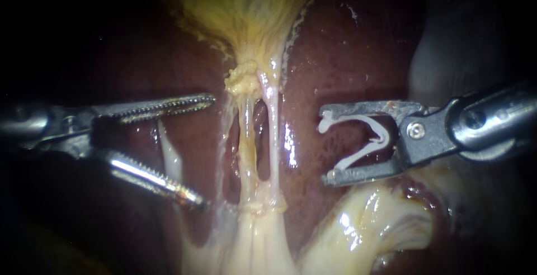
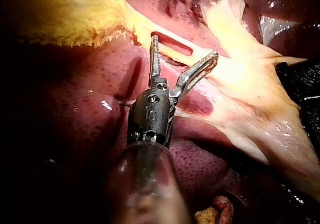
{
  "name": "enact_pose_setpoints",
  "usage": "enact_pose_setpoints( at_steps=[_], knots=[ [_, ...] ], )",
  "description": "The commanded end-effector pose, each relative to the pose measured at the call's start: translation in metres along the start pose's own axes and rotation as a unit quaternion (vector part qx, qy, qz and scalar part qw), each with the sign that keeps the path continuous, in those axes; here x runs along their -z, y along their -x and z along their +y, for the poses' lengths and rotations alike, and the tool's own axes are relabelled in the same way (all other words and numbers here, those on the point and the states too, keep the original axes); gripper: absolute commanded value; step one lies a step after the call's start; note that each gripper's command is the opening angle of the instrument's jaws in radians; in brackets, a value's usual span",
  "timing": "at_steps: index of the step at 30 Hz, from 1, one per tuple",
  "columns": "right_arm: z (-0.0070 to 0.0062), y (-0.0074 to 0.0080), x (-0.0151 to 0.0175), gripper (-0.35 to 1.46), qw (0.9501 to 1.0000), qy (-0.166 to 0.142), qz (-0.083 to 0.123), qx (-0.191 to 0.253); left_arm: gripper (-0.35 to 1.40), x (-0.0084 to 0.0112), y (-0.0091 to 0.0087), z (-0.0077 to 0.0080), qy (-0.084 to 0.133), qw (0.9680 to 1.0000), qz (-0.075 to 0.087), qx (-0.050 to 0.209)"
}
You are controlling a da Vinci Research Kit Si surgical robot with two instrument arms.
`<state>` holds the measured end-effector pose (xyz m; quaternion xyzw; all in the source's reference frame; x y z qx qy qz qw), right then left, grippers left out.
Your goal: Grabbing gallbladder
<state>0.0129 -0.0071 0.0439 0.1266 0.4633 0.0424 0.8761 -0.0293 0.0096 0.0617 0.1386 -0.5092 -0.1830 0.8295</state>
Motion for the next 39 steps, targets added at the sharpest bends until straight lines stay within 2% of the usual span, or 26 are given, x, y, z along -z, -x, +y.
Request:
enact_pose_setpoints(
  at_steps=[1,5,7,10,12,17,21,24,27,31,34,39],
  knots=[
    [0.0,0.0,0.0,0.5,1.0,0.0,0.0,0.0,0.98,0.0001,0.0001,0.0002,0.002,1.0,0.0,0.001],
    [0.0,0.0,0.0,0.5,1.0,0.0,0.0,0.0,0.93,0.0,0.0007,0.0015,0.022,0.9992,0.007,0.031],
    [0.0,0.0,0.0,0.5,1.0,0.0,0.0,0.0,0.86,-0.0002,0.001,0.0025,0.032,0.9978,0.013,0.057],
    [0.0001,0.0,0.0,0.5,1.0,0.0,0.0,0.0,0.81,-0.0011,0.0011,0.0039,0.042,0.9953,0.033,0.081],
    [0.0001,0.0,0.0,0.5,1.0,0.0,0.0,0.0,0.78,-0.0019,0.0009,0.0048,0.044,0.9938,0.043,0.093],
    [0.0001,0.0,0.0,0.5,1.0,0.0,0.0,0.0,0.69,-0.003,0.0,0.0067,0.052,0.9914,0.046,0.111],
    [0.0,0.0,0.0,0.5,1.0,0.0,0.0,0.0,0.57,-0.0032,-0.0007,0.008,0.055,0.9886,0.055,0.129],
    [0.0,0.0,0.0,0.5,1.0,0.0,0.0,0.0,0.41,-0.0033,-0.0008,0.0082,0.055,0.9877,0.055,0.135],
    [0.0,0.0,0.0,0.5,1.0,0.0,0.0,0.0,0.19,-0.0035,-0.0007,0.0082,0.056,0.9856,0.054,0.15],
    [0.0,0.0,0.0,0.5,1.0,0.0,0.0,0.0,-0.17,-0.0034,-0.0002,0.0083,0.057,0.9835,0.053,0.163],
    [0.0,0.0,0.0,0.5,1.0,0.0,0.0,0.0,-0.32,-0.0034,0.0,0.0085,0.061,0.9827,0.053,0.167],
    [0.0,0.0,0.0,0.5,1.0,0.0,0.0,0.0,-0.35,-0.0032,0.0002,0.0087,0.063,0.9819,0.052,0.171]
  ],
)
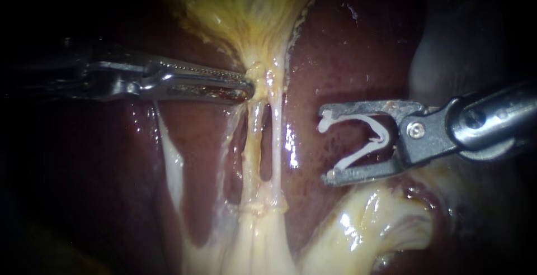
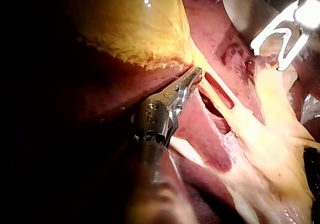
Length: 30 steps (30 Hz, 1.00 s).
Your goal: Grabbing gallbladder
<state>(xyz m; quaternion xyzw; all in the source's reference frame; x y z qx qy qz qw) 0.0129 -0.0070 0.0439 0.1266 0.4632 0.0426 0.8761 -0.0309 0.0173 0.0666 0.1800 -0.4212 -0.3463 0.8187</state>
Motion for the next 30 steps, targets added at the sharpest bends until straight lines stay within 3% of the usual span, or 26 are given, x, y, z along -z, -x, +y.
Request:
enact_pose_setpoints(
  at_steps=[1,7,22,30],
  knots=[
    [0.0,0.0,0.0,0.5,1.0,0.0,0.0,0.0,-0.35,0.0001,0.0001,0.0,0.0,1.0,0.0,0.003],
    [0.0,0.0,0.0,0.5,1.0,0.0,0.0,0.0,-0.35,0.0017,0.0007,-0.0005,0.006,0.9998,0.009,0.019],
    [0.0001,0.0001,0.0,0.5,1.0,0.0,0.0,0.0,-0.35,0.0087,0.0048,-0.0001,0.021,0.9989,0.008,0.041],
    [0.0001,0.0001,0.0,0.5,1.0,0.0,0.0,0.0,-0.35,0.0099,0.0048,0.0002,0.03,0.9984,0.006,0.047]
  ],
)
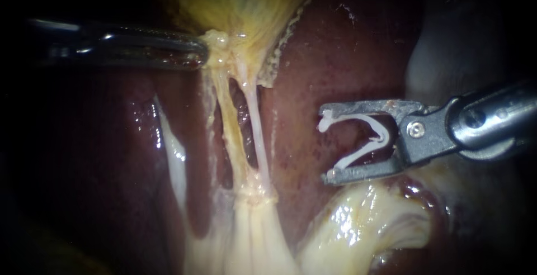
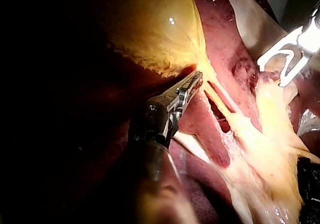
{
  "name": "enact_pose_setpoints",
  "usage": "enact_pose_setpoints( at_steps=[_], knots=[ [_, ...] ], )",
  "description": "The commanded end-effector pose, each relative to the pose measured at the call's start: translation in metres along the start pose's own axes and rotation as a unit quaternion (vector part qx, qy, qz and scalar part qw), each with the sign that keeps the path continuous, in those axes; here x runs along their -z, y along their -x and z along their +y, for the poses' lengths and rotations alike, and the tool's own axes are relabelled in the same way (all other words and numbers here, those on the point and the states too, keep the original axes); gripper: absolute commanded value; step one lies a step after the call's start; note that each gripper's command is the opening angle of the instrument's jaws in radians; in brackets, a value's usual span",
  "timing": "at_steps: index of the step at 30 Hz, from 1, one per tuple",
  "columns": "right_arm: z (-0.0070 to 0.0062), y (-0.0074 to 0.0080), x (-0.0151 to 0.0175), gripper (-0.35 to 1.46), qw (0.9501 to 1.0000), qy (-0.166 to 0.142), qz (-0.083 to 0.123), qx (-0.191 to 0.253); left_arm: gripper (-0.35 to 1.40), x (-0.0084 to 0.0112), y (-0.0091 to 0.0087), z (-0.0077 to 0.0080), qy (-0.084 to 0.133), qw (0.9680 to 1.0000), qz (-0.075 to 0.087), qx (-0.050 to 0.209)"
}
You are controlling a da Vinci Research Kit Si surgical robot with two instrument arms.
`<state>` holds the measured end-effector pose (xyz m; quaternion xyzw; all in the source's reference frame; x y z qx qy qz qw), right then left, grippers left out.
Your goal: Grabbing gallbladder
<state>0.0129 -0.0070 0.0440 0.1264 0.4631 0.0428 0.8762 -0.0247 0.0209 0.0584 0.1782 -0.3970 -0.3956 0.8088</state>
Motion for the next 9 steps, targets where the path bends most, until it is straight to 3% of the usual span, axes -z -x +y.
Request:
enact_pose_setpoints(
  at_steps=[1,9],
  knots=[
    [0.0,0.0,0.0,0.5,1.0,0.0,0.0,0.0,-0.35,0.0,0.0,0.0,0.002,1.0,-0.001,0.0],
    [0.0,0.0,0.0,0.5,1.0,0.0,0.0,0.0,-0.35,0.0,0.0,0.0,0.008,1.0,-0.002,0.004]
  ],
)
